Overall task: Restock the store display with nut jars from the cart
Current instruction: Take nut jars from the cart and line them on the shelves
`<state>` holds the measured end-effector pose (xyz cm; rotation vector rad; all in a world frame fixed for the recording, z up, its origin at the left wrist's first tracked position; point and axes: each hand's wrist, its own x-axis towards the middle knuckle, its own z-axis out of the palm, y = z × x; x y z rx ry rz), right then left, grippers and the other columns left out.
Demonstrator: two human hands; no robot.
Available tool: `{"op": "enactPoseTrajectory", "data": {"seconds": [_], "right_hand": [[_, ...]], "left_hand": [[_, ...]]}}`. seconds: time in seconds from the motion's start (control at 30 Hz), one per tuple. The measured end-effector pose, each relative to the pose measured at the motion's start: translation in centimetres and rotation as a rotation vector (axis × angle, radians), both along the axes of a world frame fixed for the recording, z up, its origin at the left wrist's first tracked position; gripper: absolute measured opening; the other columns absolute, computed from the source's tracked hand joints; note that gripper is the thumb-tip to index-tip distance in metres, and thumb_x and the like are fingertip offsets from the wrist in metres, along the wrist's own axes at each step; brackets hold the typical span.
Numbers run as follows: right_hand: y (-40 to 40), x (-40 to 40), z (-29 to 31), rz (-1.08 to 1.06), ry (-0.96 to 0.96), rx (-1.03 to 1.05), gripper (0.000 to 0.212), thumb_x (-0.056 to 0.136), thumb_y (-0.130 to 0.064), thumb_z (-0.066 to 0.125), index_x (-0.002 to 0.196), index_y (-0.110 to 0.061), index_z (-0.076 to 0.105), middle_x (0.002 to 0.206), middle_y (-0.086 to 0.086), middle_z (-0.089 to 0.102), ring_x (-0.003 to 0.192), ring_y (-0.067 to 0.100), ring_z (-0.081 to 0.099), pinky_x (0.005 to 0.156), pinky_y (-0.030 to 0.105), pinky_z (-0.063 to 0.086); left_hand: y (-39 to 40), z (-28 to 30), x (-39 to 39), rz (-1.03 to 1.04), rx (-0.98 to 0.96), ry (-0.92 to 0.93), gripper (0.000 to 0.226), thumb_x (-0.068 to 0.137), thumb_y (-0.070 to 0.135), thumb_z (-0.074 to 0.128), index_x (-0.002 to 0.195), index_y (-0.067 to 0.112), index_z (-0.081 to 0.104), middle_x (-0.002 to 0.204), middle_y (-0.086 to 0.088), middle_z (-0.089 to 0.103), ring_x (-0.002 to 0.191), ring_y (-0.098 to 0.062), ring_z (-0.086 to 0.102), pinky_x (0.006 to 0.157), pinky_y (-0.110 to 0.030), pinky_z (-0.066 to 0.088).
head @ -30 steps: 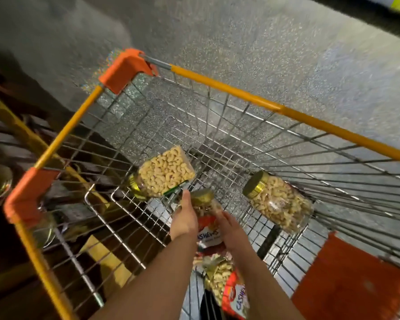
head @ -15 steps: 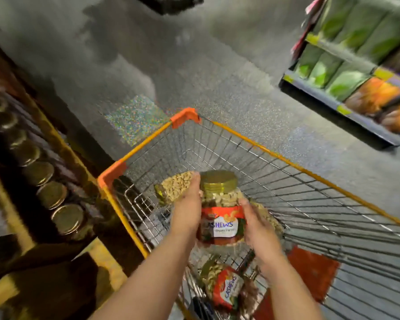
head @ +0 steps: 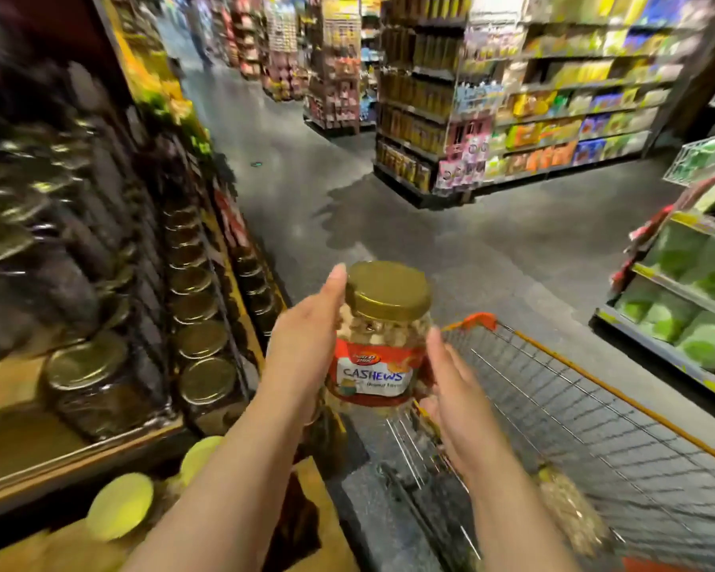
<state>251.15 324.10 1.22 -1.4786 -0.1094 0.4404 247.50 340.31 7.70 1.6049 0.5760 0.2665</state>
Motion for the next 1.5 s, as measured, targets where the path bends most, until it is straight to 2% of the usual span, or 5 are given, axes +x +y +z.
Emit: {"op": "enactPoseTrajectory", "data": {"seconds": [0.23, 0.53, 0.8, 1.0, 1.5], "right_hand": [[13.3, -8.9, 5.2, 0.225, -0.11, 0.056, 0.101, 0.063, -0.097, 0.057, 0.146, -0.041, 0.051, 0.153, -0.013, 0.049, 0.142, 0.009, 0.045, 0.121, 0.049, 0.033], [23.9, -17.0, 8.6, 0.566, -0.214, 0.045, 0.109, 0.048, -0.104, 0.052, 0.143, -0.05, 0.048, 0.13, -0.023, 0.065, 0.125, 0.003, 0.057, 0.098, 0.029, 0.046], [29.4, -18.3, 8.2, 0.822, -0.183, -0.1, 0.109, 0.057, -0.104, 0.045, 0.148, -0.044, 0.046, 0.144, -0.016, 0.058, 0.137, 0.013, 0.049, 0.118, 0.051, 0.036], [31.9, -18.6, 7.5, 0.919, -0.168, -0.181, 0.074, 0.083, -0.087, 0.038, 0.136, -0.041, 0.06, 0.124, -0.014, 0.069, 0.118, 0.008, 0.059, 0.111, 0.045, 0.044], [41.4, -21.2, 1.0, 0.786, 0.03, -0.382, 0.1, 0.066, -0.094, 0.048, 0.138, -0.025, 0.06, 0.134, -0.002, 0.066, 0.125, 0.021, 0.058, 0.112, 0.05, 0.043]], "left_hand": [[11.4, 6.4, -13.5, 0.281, 0.118, -0.1, 0.043, 0.087, 0.078, 0.048, 0.064, 0.053, 0.074, 0.079, 0.013, 0.077, 0.09, -0.016, 0.072, 0.096, -0.05, 0.054], [20.0, 7.5, -25.0, 0.528, 0.126, -0.118, 0.043, 0.094, 0.068, 0.05, 0.075, 0.036, 0.071, 0.091, 0.001, 0.072, 0.095, -0.021, 0.065, 0.099, -0.057, 0.052], [22.8, 5.1, -29.0, 0.788, 0.072, -0.149, 0.042, 0.09, 0.068, 0.059, 0.076, 0.033, 0.078, 0.071, 0.011, 0.068, 0.08, -0.014, 0.061, 0.077, -0.037, 0.051], [23.8, 2.5, -30.1, 0.856, 0.015, -0.174, 0.043, 0.092, 0.065, 0.06, 0.102, 0.027, 0.079, 0.098, 0.009, 0.078, 0.096, -0.012, 0.069, 0.073, -0.035, 0.053], [34.6, -6.1, -32.0, 0.72, -0.211, -0.032, 0.04, 0.087, 0.061, 0.069, 0.108, 0.028, 0.076, 0.102, 0.005, 0.079, 0.099, -0.021, 0.072, 0.09, -0.045, 0.057]]}}
